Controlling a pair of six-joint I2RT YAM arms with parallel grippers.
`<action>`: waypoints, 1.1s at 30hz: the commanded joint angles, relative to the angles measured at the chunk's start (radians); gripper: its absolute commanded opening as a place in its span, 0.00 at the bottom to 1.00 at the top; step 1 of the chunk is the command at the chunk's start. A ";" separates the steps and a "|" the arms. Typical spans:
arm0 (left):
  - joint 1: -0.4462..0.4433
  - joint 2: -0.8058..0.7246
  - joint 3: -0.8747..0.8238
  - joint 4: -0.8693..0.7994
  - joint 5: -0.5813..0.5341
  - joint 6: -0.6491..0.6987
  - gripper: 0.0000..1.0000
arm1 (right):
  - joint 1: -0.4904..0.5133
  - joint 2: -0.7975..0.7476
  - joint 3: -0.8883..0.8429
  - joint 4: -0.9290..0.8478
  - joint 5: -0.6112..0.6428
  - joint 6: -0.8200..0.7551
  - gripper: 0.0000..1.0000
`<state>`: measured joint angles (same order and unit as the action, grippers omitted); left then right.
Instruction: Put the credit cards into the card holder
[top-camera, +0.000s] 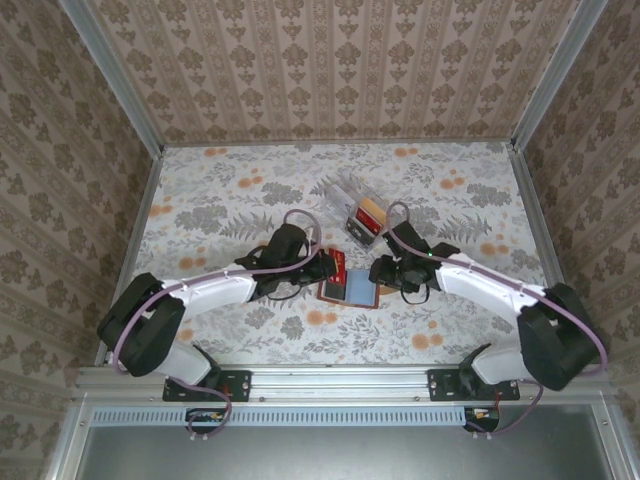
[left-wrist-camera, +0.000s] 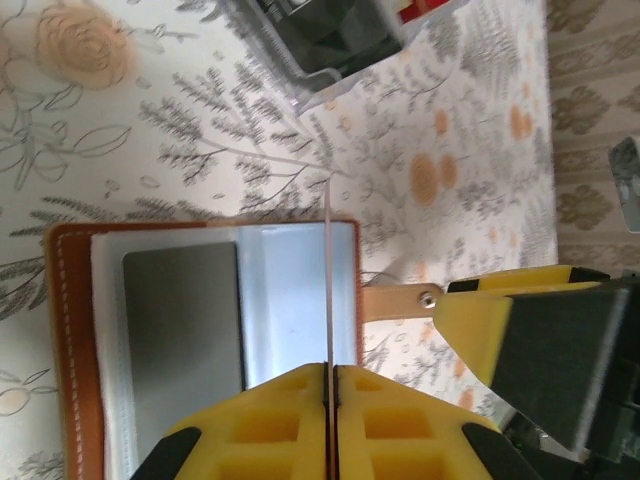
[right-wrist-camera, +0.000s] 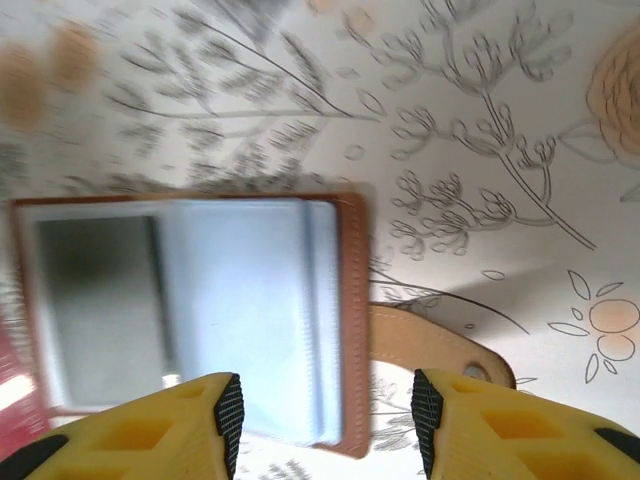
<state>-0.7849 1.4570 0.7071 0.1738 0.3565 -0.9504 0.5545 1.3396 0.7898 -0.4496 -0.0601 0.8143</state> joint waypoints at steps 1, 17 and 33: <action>0.015 -0.031 -0.014 0.111 0.068 -0.037 0.09 | -0.011 -0.086 -0.008 0.051 -0.046 0.002 0.52; 0.067 0.008 -0.100 0.568 0.237 -0.269 0.09 | -0.135 -0.044 -0.124 0.616 -0.534 0.220 0.40; 0.080 0.022 -0.126 0.625 0.213 -0.327 0.09 | -0.191 -0.103 -0.151 0.620 -0.500 0.235 0.38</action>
<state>-0.7116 1.4765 0.5968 0.7547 0.5648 -1.2549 0.3748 1.2800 0.6525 0.1524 -0.5610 1.0340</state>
